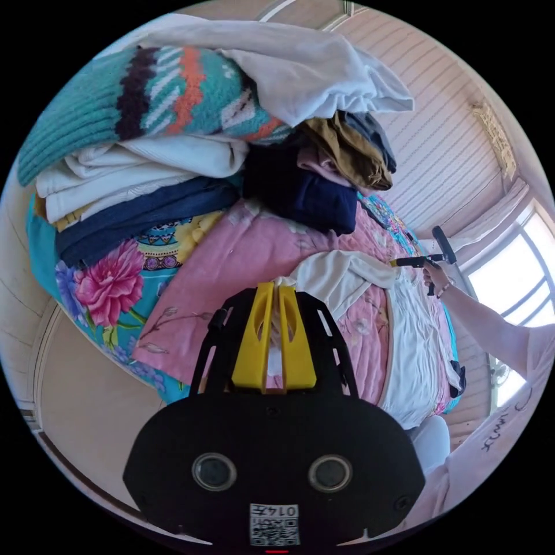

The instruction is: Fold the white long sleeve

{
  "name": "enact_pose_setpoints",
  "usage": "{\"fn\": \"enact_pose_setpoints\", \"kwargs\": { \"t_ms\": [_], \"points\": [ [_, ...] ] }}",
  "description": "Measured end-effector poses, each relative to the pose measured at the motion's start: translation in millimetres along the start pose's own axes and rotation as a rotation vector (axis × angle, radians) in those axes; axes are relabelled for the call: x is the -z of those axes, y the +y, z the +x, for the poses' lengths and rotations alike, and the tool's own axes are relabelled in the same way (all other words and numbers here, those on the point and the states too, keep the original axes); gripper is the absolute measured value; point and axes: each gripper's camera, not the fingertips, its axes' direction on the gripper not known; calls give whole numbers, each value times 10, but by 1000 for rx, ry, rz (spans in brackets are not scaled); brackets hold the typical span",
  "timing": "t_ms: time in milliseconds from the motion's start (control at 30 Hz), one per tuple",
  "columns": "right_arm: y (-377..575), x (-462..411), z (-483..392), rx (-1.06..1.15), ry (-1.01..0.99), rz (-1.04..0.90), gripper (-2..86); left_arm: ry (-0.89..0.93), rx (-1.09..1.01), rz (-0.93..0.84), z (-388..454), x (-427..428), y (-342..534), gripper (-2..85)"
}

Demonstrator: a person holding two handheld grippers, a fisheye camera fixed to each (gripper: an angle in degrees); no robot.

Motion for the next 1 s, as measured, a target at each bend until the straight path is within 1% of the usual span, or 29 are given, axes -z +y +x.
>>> {"fn": "enact_pose_setpoints", "kwargs": {
  "t_ms": [100,167,333,467,633,700,833,933,1000],
  "points": [
    [-71,203,57,-48,14,156,4,4,-19,81,-20,344,-33,-10],
    [-128,207,76,-52,20,188,3,-33,-45,103,-26,515,-50,-10],
    [-293,-86,70,-45,68,129,2,-139,-96,92,-145,775,-54,-10],
    [-416,-381,28,-47,84,81,2,-104,-16,81,-413,853,-2,-9],
    [-483,-706,-12,-58,126,35,2,-79,98,14,-774,547,-76,-4],
    [-476,-853,45,-90,86,-4,2,-79,153,9,-909,405,-120,11],
    [-403,-818,202,-140,-23,17,5,-127,241,8,-1029,476,-104,52],
    [-293,-715,209,-130,-16,58,8,-119,161,52,-846,695,39,60],
    [-203,-656,86,-93,-16,111,14,-156,90,4,-644,644,169,66]
  ]
}}
